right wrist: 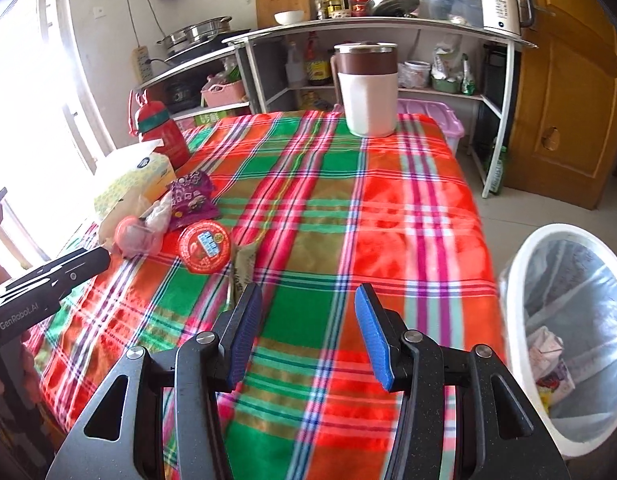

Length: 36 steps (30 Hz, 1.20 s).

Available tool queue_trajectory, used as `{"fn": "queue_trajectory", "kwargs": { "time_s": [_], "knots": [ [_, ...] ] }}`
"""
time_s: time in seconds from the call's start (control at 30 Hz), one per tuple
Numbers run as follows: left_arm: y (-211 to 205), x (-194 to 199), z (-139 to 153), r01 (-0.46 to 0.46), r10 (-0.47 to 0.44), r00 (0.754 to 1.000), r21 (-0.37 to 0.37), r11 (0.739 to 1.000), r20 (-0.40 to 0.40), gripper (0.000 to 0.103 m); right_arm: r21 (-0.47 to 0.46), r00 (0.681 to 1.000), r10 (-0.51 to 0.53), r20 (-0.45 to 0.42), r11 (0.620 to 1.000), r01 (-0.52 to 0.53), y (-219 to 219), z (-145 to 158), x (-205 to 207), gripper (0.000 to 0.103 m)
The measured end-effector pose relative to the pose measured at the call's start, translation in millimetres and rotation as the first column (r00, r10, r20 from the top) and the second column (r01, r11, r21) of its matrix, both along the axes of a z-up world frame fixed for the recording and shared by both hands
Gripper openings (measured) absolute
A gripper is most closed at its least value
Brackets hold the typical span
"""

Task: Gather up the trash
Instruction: 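Return both tools to the table toward the remaining trash, then grasp the tan wrapper strip with the right gripper while the left grasps the beige paper bag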

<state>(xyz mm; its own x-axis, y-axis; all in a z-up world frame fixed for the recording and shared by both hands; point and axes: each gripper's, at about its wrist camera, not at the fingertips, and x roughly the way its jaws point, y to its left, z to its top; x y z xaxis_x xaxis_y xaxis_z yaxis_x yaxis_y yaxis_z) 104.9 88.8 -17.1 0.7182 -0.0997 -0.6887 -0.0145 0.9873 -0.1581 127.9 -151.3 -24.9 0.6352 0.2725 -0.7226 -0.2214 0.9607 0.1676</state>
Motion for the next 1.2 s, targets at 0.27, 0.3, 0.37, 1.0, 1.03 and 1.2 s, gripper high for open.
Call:
{"fn": "queue_trajectory", "kwargs": {
  "time_s": [0.27, 0.3, 0.37, 1.0, 1.03, 1.2],
  "knots": [
    [24.7, 16.3, -6.7, -0.054, 0.054, 0.998, -0.002, 0.999, -0.014, 0.072, -0.019, 0.999, 0.040, -0.037, 0.999, -0.041, 20.4, -11.1, 14.3, 0.058],
    [27.8, 18.7, -7.4, -0.063, 0.063, 0.998, -0.004, 0.998, -0.014, 0.072, -0.028, 0.998, 0.041, -0.042, 0.999, -0.042, 22.1, -12.2, 15.8, 0.058],
    [34.6, 22.3, -8.8, -0.084, 0.084, 0.996, -0.009, 0.996, -0.019, 0.073, -0.039, 0.998, 0.043, -0.050, 0.998, -0.045, 24.0, -14.1, 18.3, 0.058],
    [49.1, 51.1, -27.0, -0.110, 0.110, 0.991, 0.015, 0.994, -0.070, 0.073, -0.072, 0.994, 0.054, -0.098, 0.996, -0.061, 37.1, -26.7, 31.1, 0.048],
    [49.0, 51.8, -27.7, -0.104, 0.105, 0.992, 0.015, 0.994, -0.071, 0.073, -0.072, 0.994, 0.052, -0.101, 0.996, -0.060, 37.2, -27.7, 31.7, 0.046],
    [37.6, 56.9, -29.5, -0.075, 0.079, 0.994, 0.066, 0.995, -0.075, 0.073, -0.076, 0.993, 0.060, -0.104, 0.995, -0.069, 40.3, -30.1, 32.3, 0.036]
  ]
}}
